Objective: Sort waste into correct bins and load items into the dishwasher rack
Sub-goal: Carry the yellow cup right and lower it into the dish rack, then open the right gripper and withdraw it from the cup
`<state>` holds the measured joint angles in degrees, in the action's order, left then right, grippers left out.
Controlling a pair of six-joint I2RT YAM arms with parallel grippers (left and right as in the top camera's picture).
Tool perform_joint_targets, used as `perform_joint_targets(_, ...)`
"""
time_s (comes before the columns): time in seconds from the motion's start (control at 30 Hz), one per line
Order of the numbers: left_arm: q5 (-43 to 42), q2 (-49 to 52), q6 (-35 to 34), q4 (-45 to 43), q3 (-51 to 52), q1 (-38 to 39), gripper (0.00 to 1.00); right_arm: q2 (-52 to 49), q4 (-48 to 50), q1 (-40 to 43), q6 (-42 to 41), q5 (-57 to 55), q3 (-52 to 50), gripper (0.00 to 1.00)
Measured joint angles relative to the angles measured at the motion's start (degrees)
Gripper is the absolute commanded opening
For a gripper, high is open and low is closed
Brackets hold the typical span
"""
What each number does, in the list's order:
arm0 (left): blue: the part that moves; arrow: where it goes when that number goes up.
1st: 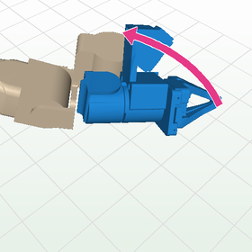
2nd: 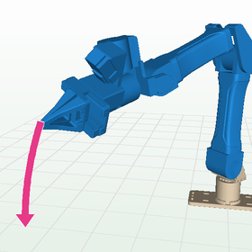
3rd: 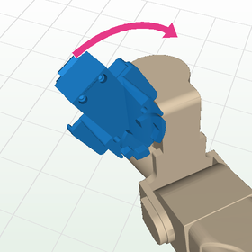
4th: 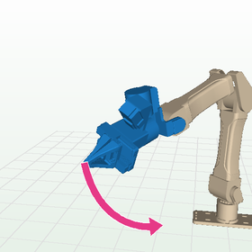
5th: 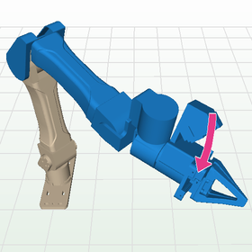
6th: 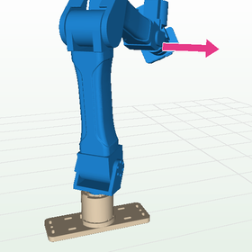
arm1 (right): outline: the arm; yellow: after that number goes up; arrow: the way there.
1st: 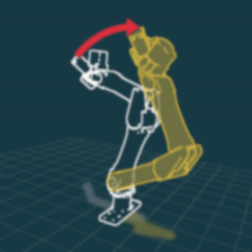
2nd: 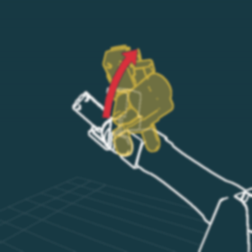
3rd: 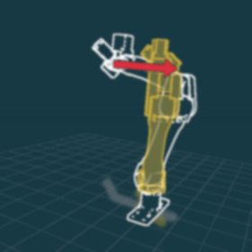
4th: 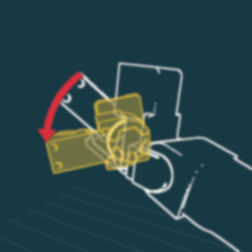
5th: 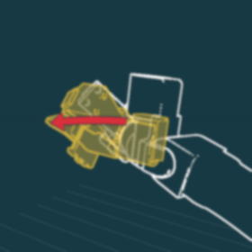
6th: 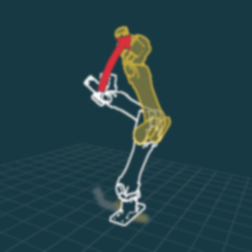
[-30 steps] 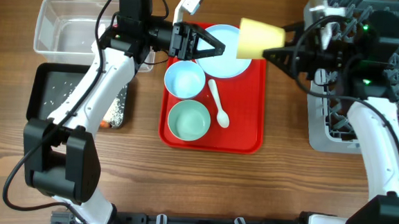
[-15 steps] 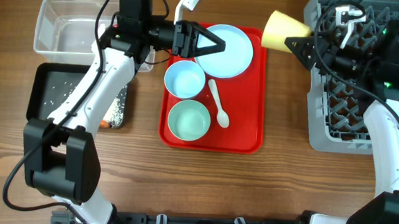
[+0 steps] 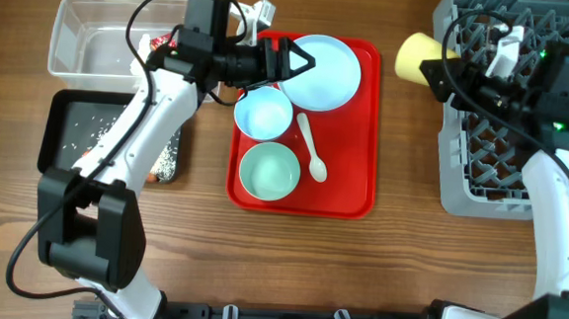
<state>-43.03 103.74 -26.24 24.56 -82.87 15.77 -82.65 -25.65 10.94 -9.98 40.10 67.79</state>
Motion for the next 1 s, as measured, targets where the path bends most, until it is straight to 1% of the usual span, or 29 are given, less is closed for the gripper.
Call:
perform_joint_targets(0.07, 4.3, 0.0, 0.0, 0.8, 0.0, 0.8, 0.84, 1.3, -3.8, 0.0, 0.1, -3.6, 1.4, 0.51)
perform_joint_targets(0.17, 9.7, 0.0, 0.0, 2.5, 0.0, 1.7, 0.89, 3.3, -9.3, 0.1, 0.3, -8.0, 3.7, 0.5)
perform_joint_targets(0.3, 15.3, 0.0, 0.0, 4.6, 0.0, 2.2, 0.92, 5.0, -15.4, 1.9, 0.2, -10.6, 7.0, 0.46)
perform_joint_targets(0.47, 20.3, 0.0, 0.0, 5.7, 0.0, 2.2, 0.94, 6.8, -21.0, 9.3, -0.1, -12.3, 9.6, 0.45)
perform_joint_targets(0.5, 21.2, 0.0, 0.0, 5.9, 0.0, 2.2, 0.97, 7.1, -22.0, 11.3, -0.3, -12.5, 9.9, 0.45)
perform_joint_targets(0.53, 22.3, 0.0, 0.0, 6.1, 0.0, 2.2, 0.97, 7.3, -23.0, 13.6, -0.4, -13.2, 10.0, 0.45)
perform_joint_targets(0.63, 23.4, 0.0, 0.0, 6.1, 0.0, 2.2, 0.98, 7.4, -27.5, 17.5, -0.9, -16.2, 10.1, 0.45)
perform_joint_targets(0.77, 24.0, 0.0, 0.0, 6.1, 0.0, 2.2, 0.98, 7.4, -32.4, 22.4, -1.7, -23.9, 10.2, 0.46)
perform_joint_targets(0.87, 24.3, 0.0, 0.0, 6.1, 0.0, 2.2, 1.0, 7.3, -35.9, 23.0, -2.4, -29.0, 10.2, 0.46)
perform_joint_targets(1.0, 24.4, 0.0, 0.0, 6.1, 0.0, 2.2, 1.0, 6.2, -39.0, 23.0, -2.6, -33.1, 10.2, 0.46)
